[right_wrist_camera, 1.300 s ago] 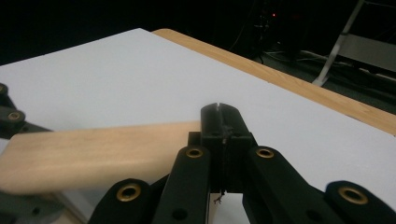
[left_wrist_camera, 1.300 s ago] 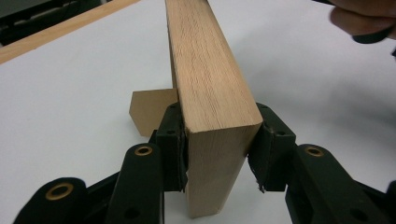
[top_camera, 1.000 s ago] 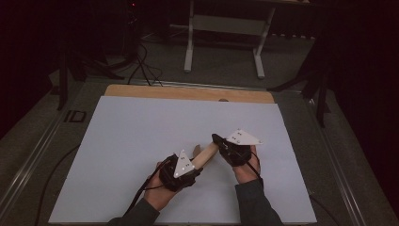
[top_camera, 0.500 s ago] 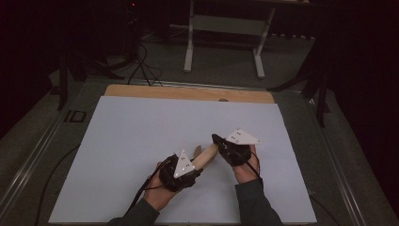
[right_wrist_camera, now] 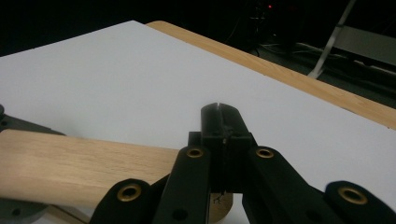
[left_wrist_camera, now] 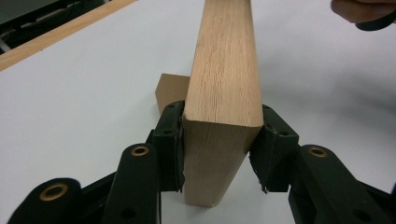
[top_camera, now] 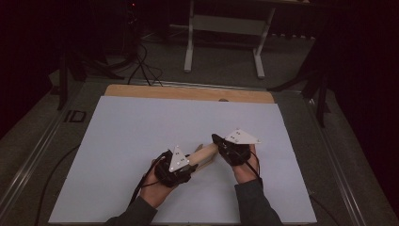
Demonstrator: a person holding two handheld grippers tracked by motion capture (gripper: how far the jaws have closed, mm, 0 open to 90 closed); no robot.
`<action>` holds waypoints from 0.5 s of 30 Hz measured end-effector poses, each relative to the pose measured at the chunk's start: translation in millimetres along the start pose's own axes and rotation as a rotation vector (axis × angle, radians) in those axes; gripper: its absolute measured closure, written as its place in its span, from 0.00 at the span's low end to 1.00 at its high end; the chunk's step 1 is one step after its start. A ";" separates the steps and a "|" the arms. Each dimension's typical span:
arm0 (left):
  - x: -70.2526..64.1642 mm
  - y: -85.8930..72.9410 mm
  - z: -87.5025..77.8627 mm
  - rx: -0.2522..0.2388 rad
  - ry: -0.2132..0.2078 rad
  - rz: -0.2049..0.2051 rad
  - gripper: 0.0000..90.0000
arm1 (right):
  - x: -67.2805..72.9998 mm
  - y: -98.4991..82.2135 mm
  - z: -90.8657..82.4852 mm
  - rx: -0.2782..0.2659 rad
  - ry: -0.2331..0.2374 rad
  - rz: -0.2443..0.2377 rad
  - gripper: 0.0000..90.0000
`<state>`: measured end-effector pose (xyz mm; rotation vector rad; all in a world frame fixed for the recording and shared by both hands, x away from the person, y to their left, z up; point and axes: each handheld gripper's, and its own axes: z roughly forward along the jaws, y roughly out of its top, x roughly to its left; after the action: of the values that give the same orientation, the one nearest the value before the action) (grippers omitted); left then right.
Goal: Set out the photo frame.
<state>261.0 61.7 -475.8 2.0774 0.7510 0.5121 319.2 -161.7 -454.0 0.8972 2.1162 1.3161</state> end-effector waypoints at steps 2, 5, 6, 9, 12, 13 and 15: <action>1.6 -0.3 -0.1 0.000 0.006 -0.006 0.65 | 0.1 0.2 0.2 0.000 0.000 0.002 1.00; 4.9 -0.6 -0.6 0.006 0.018 -0.018 0.64 | 0.0 0.2 0.3 0.000 0.002 0.005 1.00; 6.4 -0.9 -0.8 0.006 0.023 -0.028 0.64 | 0.0 0.2 0.4 0.000 0.002 0.006 1.00; 10.2 -1.7 -0.8 0.006 0.027 -0.050 0.63 | 0.0 0.1 0.6 0.000 0.003 0.007 1.00; 13.0 -2.2 -0.9 0.006 0.035 -0.059 0.63 | 0.0 0.1 0.9 0.000 0.005 0.007 1.00; 13.2 -2.4 -0.8 0.004 0.040 -0.061 0.63 | 0.1 0.1 0.9 0.001 0.006 0.008 1.00; 14.0 -3.0 -0.4 -0.001 0.052 -0.068 0.63 | 0.0 0.1 1.0 0.000 0.007 0.007 1.00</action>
<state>270.1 72.7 -476.9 2.0364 0.8486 0.5306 320.0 -161.1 -454.3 0.9022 2.1208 1.3247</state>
